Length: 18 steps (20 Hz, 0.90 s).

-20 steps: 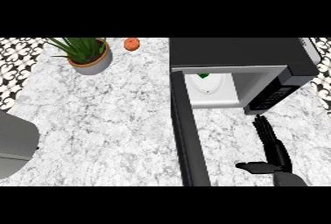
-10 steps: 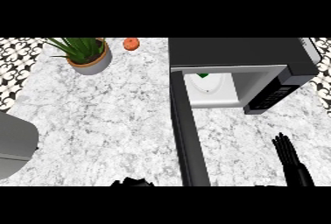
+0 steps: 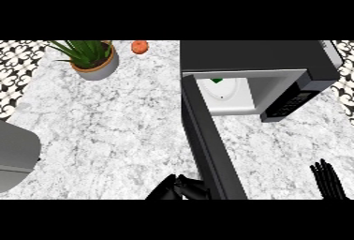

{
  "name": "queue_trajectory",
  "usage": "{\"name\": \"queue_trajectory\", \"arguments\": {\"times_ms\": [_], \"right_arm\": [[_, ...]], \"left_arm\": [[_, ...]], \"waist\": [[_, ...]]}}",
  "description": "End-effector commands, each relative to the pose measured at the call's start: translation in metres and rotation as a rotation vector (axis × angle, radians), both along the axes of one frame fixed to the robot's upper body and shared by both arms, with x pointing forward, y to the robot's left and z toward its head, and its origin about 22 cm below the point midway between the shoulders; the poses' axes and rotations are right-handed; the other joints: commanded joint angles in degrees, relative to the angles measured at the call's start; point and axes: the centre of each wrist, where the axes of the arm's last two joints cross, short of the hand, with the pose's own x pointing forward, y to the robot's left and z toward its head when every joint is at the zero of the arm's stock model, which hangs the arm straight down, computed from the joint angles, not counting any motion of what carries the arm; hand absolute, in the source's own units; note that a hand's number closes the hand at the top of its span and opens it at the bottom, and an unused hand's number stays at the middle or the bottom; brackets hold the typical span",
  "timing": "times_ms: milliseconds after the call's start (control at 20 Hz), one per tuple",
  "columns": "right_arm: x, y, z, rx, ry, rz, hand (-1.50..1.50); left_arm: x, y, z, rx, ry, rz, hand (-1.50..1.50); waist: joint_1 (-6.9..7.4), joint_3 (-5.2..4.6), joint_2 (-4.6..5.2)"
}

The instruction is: Pick up the milk, place it into the microwave and close the microwave

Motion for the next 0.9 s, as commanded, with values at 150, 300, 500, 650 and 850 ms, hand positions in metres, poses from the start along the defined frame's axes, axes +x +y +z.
{"name": "queue_trajectory", "arguments": {"times_ms": [150,300,500,650,850], "right_arm": [[-0.02,-0.013,0.015,0.107,-0.127,0.123,-1.5],[-0.002,-0.007,0.031,0.131,-0.166,0.155,-1.5],[0.003,-0.005,0.05,0.165,-0.218,0.235,-1.5],[0.013,-0.002,0.065,0.176,-0.27,0.267,-1.5],[0.026,0.013,0.08,0.201,-0.284,0.314,-1.5]], "left_arm": [[0.009,-0.051,-0.029,0.148,-0.061,-0.097,1.5],[0.009,-0.06,-0.051,0.176,-0.026,-0.114,1.5],[0.021,-0.072,-0.039,0.175,0.024,-0.108,1.5],[0.023,-0.076,-0.054,0.217,0.053,-0.092,1.5],[0.042,-0.081,-0.047,0.2,0.056,-0.029,1.5]], "waist": [[-0.38,0.08,0.14],[-1.04,-0.01,0.28],[-3.62,-0.04,0.38],[-4.84,-0.03,0.52],[-6.52,-0.11,0.82]]}}
